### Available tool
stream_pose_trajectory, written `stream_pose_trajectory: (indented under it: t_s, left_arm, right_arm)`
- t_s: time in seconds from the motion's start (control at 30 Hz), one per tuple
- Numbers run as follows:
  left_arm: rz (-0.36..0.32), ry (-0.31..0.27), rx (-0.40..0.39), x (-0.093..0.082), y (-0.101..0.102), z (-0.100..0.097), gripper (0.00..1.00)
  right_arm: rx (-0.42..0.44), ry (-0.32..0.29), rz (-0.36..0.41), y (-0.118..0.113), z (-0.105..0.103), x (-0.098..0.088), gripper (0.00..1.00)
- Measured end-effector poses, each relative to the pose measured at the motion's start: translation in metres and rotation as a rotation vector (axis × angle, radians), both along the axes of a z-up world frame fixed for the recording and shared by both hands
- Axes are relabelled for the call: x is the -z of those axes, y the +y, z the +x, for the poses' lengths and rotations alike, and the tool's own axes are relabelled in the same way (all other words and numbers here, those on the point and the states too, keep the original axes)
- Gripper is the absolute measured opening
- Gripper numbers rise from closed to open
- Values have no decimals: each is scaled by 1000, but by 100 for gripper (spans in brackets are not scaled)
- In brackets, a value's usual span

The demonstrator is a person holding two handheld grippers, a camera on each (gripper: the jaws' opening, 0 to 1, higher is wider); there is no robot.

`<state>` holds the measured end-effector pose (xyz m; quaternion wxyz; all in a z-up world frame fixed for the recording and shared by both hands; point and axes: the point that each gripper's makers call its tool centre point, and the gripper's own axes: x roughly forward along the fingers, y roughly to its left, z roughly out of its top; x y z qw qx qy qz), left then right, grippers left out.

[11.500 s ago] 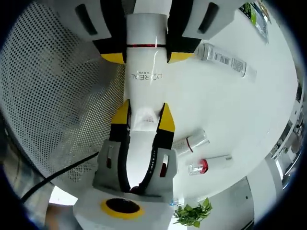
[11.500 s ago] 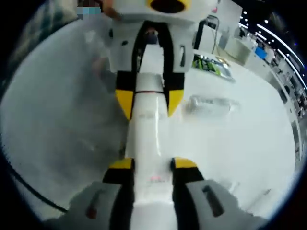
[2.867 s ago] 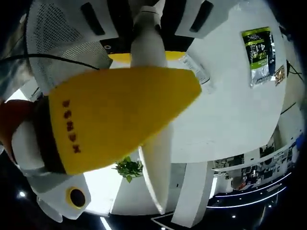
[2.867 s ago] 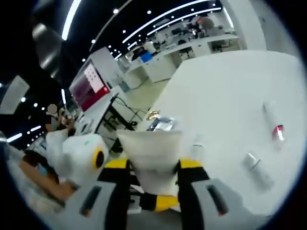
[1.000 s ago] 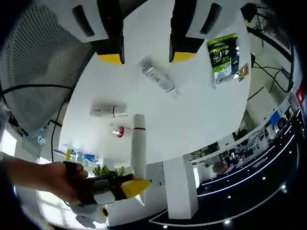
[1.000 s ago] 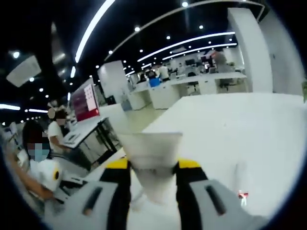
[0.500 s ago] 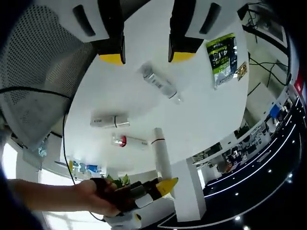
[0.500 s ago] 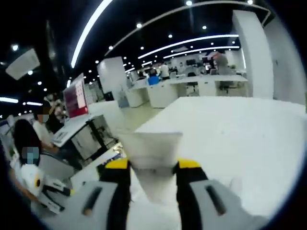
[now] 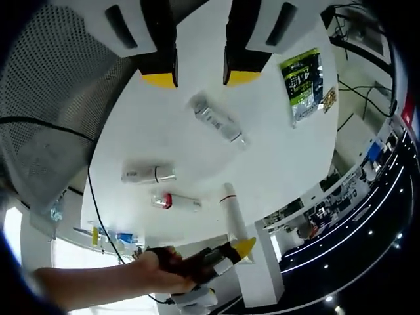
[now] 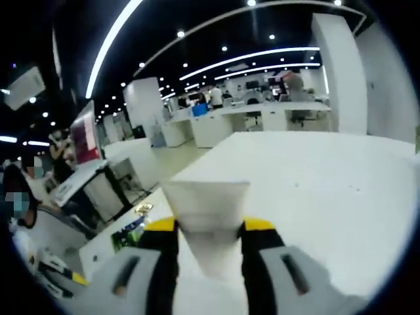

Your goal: Arrange the skincare products in the storage area until every visible bottle or jar stands upright without overlapping.

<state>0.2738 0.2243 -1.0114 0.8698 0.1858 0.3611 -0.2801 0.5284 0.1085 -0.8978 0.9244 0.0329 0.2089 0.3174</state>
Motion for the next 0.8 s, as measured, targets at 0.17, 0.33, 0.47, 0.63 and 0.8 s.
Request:
stream_pose_trajectory:
  t_s: [0.17,0.33,0.47,0.63,0.8]
  left_arm:
    - [14,28,-10,7,3,-2,29]
    - [25,49,-9,12,4,-4,29]
    - [19,43,-12,10,4,-4,29]
    - [18,50,-13,11,4,-4,29]
    - [23,55,-12,13,4,-5,29]
  right_arm:
    - [21,-33,-52,-1,17,10,34]
    - [103,-47,-81,-9,32,15,34]
    - [170,-49,-107,-16,38,23,34]
    - [209,-64,-121,-22,47,25,34]
    - [232,-90,-113,-27,56,22,34]
